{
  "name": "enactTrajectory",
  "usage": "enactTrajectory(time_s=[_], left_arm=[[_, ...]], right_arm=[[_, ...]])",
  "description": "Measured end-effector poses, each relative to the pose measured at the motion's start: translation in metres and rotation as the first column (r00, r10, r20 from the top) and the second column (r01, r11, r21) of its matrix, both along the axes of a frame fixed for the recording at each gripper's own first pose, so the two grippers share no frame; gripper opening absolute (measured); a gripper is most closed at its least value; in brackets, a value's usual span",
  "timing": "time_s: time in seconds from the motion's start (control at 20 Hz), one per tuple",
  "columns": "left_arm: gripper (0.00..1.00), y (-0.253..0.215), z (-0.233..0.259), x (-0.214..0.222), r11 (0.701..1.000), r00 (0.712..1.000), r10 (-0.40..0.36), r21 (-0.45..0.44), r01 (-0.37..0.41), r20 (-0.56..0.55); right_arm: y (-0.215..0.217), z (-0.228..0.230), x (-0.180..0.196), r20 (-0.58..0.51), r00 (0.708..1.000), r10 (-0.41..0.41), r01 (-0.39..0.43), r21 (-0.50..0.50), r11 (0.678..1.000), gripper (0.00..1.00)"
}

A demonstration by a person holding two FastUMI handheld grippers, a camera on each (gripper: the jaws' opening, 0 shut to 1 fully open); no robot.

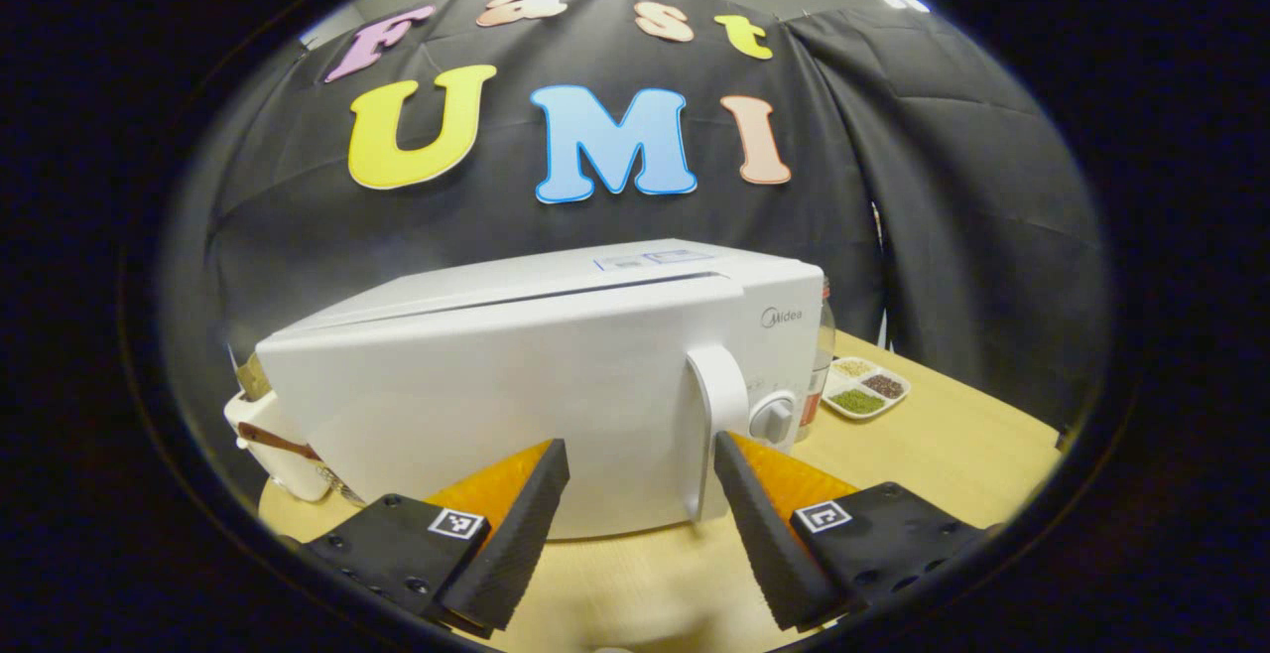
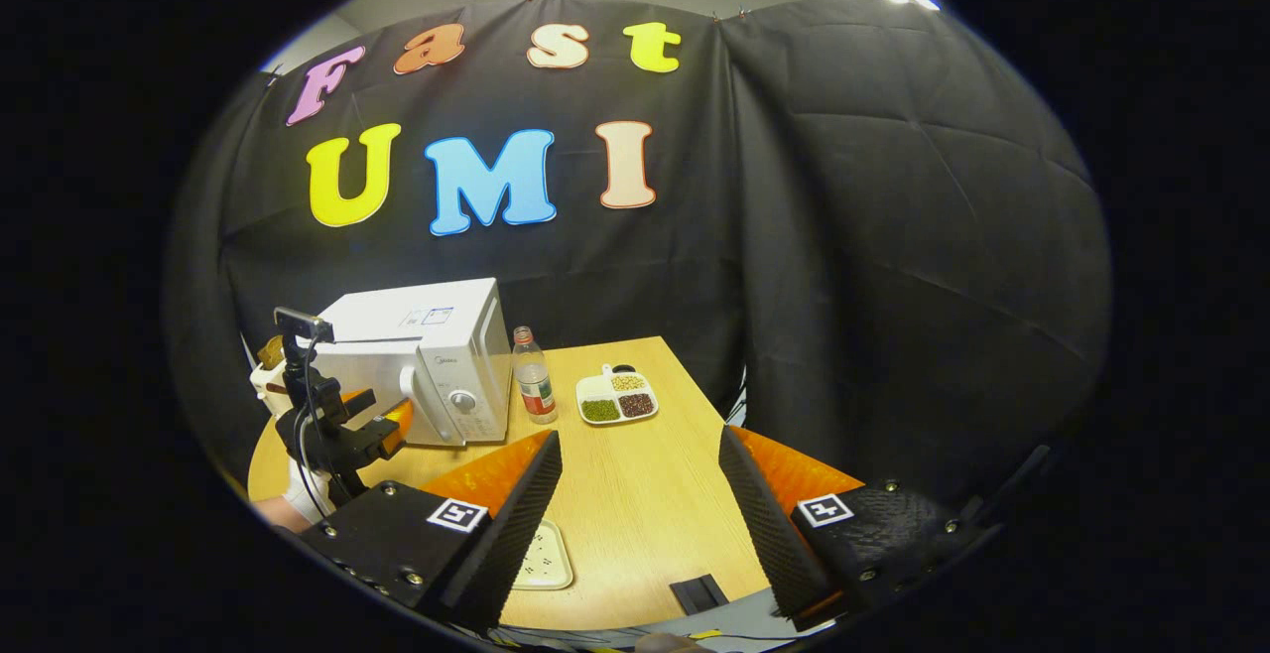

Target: Open the microwave oven with the left hand, put the food in, and close the microwave oven.

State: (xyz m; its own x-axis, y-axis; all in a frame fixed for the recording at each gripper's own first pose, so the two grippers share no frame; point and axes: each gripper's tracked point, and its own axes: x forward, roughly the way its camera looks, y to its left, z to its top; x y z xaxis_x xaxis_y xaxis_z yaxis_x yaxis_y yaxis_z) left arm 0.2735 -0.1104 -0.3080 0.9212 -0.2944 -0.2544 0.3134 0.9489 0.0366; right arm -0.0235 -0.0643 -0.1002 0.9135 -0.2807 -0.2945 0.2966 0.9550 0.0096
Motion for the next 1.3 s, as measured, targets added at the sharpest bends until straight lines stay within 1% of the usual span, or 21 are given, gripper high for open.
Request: enactTrajectory(time_s=[0.05, 0.1, 0.15, 0.2, 0.25, 0.3, 0.35, 0.4, 0.45, 0.5, 0.6, 0.65, 0.75, 0.85, 0.9, 1.0, 1.05, 1.2, 1.3], left_arm=[[0.98, 0.0, -0.001, 0.001, 1.0, 1.0, -0.001, -0.007, 0.001, -0.003], [0.94, -0.001, 0.0, 0.003, 1.0, 1.0, 0.008, -0.021, -0.008, -0.001], [0.98, -0.002, 0.001, 0.007, 0.999, 1.0, 0.019, -0.034, -0.019, -0.002], [0.98, 0.0, 0.0, 0.01, 0.999, 0.999, 0.038, -0.03, -0.039, -0.025], [0.99, -0.011, -0.007, 0.006, 0.998, 0.999, 0.013, -0.06, -0.016, -0.053], [1.0, -0.016, -0.012, 0.005, 0.998, 0.998, 0.036, -0.053, -0.04, -0.059], [0.99, -0.013, -0.01, 0.005, 0.999, 0.998, 0.049, -0.014, -0.05, -0.043], [0.99, -0.012, -0.01, 0.003, 0.999, 0.998, 0.046, 0.017, -0.045, -0.038], [0.96, -0.013, -0.009, -0.001, 0.999, 0.999, 0.04, 0.02, -0.039, -0.037], [1.0, -0.015, -0.002, -0.004, 0.999, 0.999, 0.034, 0.003, -0.034, -0.027], [0.98, -0.01, 0.011, -0.016, 0.999, 0.999, 0.037, -0.007, -0.037, -0.019], [1.0, -0.01, 0.019, -0.026, 0.999, 0.999, 0.032, -0.006, -0.033, -0.015], [0.98, -0.004, 0.044, -0.049, 0.999, 0.999, 0.038, -0.004, -0.038, 0.008], [0.98, 0.005, 0.079, -0.074, 0.999, 0.997, 0.05, 0.016, -0.051, 0.057], [1.0, 0.009, 0.097, -0.088, 0.998, 0.996, 0.052, 0.024, -0.054, 0.074], [0.95, 0.019, 0.137, -0.119, 0.996, 0.988, 0.075, 0.036, -0.081, 0.136], [1.0, 0.027, 0.155, -0.134, 0.993, 0.983, 0.102, 0.036, -0.109, 0.156], [1.0, 0.042, 0.208, -0.176, 0.988, 0.97, 0.152, -0.021, -0.151, 0.189], [1.0, 0.053, 0.24, -0.199, 0.983, 0.963, 0.18, -0.057, -0.172, 0.201]], right_arm=[[0.001, 0.0, 0.001, -0.002, 1.0, 0.001, -0.001, -0.001, 1.0, 0.97], [0.002, 0.001, 0.002, 0.001, 1.0, 0.004, -0.004, -0.001, 1.0, 0.98], [0.002, 0.002, 0.002, 0.001, 1.0, 0.006, -0.006, -0.002, 1.0, 0.98], [0.005, 0.003, 0.003, 0.002, 1.0, 0.011, -0.011, -0.002, 1.0, 0.97], [0.009, 0.001, 0.005, -0.004, 1.0, 0.022, -0.022, 0.001, 1.0, 0.98], [0.015, 0.001, 0.006, -0.01, 0.999, 0.04, -0.04, 0.002, 0.999, 0.98], [0.018, 0.002, 0.007, -0.011, 0.999, 0.052, -0.052, -0.006, 0.999, 0.97], [0.02, 0.005, 0.009, -0.009, 0.998, 0.062, -0.062, -0.015, 0.998, 0.98], [0.023, 0.006, 0.01, -0.008, 0.997, 0.077, -0.077, -0.017, 0.997, 0.98], [0.027, 0.008, 0.012, -0.007, 0.996, 0.091, -0.091, -0.019, 0.996, 0.97], [0.03, 0.013, 0.017, 0.003, 0.994, 0.111, -0.111, -0.024, 0.994, 0.98], [0.033, 0.016, 0.02, 0.011, 0.992, 0.124, -0.124, -0.024, 0.992, 0.98], [0.038, 0.026, 0.025, 0.029, 0.987, 0.156, -0.156, -0.027, 0.987, 0.98], [0.041, 0.035, 0.031, 0.049, 0.981, 0.189, -0.187, -0.034, 0.982, 0.97], [0.045, 0.041, 0.034, 0.06, 0.976, 0.209, -0.207, -0.033, 0.978, 0.98], [0.048, 0.052, 0.039, 0.09, 0.967, 0.24, -0.238, -0.042, 0.97, 0.98], [0.048, 0.059, 0.039, 0.109, 0.96, 0.257, -0.253, -0.05, 0.966, 0.98], [0.051, 0.076, 0.041, 0.159, 0.943, 0.293, -0.285, -0.072, 0.956, 0.98], [0.05, 0.089, 0.04, 0.197, 0.933, 0.3, -0.289, -0.085, 0.954, 0.98]])
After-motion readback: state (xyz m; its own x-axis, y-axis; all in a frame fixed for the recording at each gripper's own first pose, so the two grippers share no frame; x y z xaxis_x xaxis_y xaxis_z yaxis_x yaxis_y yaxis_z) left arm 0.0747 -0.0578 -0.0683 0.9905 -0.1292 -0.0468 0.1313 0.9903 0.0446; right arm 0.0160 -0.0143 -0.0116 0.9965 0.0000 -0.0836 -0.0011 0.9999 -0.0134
